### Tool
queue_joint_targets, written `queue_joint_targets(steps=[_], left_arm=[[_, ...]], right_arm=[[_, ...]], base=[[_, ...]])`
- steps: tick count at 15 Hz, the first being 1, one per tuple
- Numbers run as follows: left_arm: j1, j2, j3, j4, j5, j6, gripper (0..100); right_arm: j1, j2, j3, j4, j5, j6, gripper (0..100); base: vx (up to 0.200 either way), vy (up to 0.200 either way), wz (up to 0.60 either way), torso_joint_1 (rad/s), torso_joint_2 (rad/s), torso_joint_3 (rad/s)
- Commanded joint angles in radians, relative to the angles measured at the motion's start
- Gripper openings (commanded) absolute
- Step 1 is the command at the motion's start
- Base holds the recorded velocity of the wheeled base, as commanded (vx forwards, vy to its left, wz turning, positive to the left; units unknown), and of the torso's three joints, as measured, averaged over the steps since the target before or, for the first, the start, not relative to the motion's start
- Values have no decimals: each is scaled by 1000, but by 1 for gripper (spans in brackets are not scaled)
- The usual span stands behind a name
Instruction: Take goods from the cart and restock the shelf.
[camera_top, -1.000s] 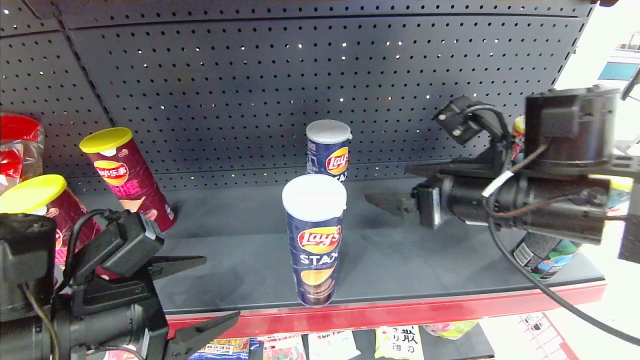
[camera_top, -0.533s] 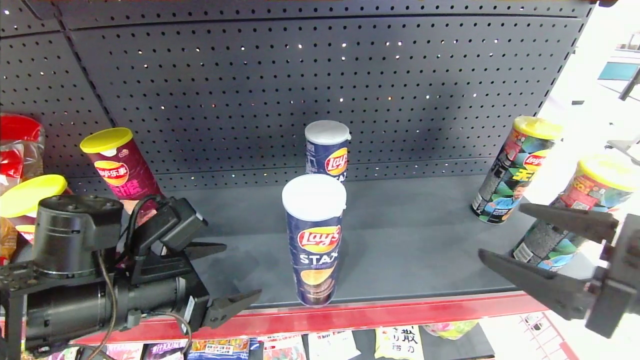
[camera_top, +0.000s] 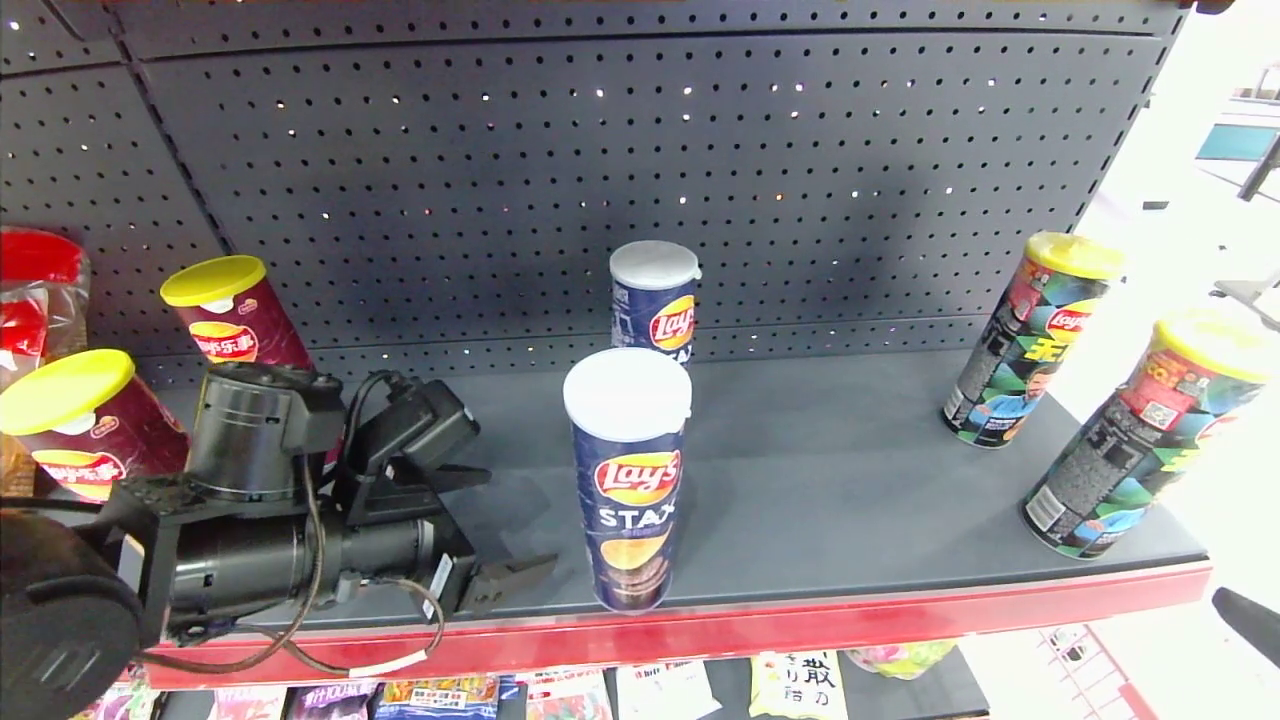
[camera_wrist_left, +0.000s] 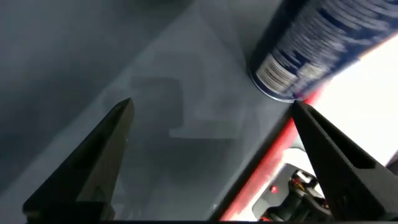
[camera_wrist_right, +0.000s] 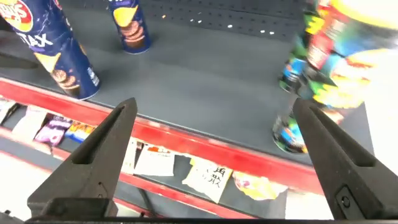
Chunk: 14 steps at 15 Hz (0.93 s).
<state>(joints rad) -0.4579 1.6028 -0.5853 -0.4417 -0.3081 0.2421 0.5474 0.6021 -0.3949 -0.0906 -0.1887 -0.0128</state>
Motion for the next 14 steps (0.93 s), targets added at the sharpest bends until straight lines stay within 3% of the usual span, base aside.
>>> queue_joint_targets(steps=[1,14], left_arm=[[-16,49,-25,0,-2,2,100],[-38,151,-131,-2,0,3,100]], right_arm=[[-27,-81,2,34,2,2,100],[-40,-104,2,63,0,16,100]], base=[[0,0,0,0,0,0],[0,0,0,0,0,0]])
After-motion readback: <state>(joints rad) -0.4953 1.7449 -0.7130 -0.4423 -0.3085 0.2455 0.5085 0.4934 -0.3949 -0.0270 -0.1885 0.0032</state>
